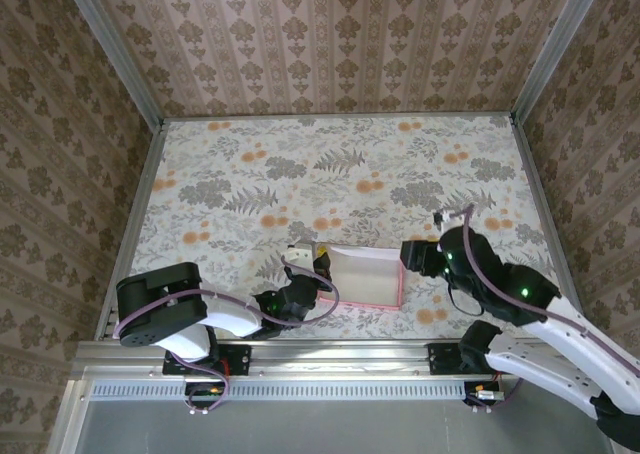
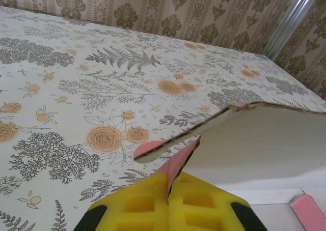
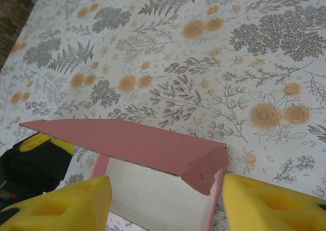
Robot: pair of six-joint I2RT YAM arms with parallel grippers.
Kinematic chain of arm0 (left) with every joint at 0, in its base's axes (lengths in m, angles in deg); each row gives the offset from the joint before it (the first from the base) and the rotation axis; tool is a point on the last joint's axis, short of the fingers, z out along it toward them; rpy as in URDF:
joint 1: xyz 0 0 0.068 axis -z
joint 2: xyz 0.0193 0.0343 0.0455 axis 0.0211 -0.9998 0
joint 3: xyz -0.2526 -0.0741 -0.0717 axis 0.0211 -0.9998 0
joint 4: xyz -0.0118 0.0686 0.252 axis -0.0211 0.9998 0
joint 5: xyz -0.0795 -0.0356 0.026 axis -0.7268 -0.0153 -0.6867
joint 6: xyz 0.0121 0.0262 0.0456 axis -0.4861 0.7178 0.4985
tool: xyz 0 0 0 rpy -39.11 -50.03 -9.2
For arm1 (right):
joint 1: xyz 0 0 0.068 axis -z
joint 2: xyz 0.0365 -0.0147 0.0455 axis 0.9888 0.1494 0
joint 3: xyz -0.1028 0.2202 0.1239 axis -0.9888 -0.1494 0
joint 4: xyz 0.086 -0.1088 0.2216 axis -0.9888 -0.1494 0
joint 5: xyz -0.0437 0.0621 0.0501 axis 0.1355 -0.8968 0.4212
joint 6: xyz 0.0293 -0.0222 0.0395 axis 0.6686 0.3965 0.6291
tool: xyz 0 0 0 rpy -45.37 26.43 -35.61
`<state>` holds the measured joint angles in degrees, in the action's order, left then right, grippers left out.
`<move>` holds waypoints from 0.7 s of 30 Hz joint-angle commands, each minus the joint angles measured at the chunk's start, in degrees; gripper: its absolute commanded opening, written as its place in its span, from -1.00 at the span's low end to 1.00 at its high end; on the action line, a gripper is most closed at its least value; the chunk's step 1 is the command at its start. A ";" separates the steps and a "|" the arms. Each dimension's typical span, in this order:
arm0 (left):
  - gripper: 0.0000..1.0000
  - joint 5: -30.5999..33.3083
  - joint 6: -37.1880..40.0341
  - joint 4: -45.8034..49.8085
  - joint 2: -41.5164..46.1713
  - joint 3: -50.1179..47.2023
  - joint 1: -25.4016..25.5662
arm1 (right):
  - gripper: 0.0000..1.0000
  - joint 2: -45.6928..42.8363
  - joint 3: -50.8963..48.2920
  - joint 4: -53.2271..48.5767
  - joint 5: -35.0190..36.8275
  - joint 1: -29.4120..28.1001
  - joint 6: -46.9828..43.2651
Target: Fold the paper box
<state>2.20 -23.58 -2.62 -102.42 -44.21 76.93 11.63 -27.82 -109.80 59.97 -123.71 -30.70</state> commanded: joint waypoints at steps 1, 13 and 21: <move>-1.00 -0.13 0.89 -0.77 -1.05 -0.59 0.20 | 0.24 5.76 3.63 -2.80 -10.18 4.54 -4.91; -1.00 -0.93 1.33 -1.04 -1.32 -0.55 0.13 | 0.11 17.04 0.70 2.72 -24.51 11.98 -0.54; -1.00 -2.06 0.01 -0.68 -1.76 -0.42 0.14 | 0.06 17.72 -2.44 5.73 -25.48 11.98 5.93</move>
<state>1.67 -22.82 -3.59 -103.19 -44.21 76.93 28.74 -29.31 -105.82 36.41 -111.98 -28.06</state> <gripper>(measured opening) 0.055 0.535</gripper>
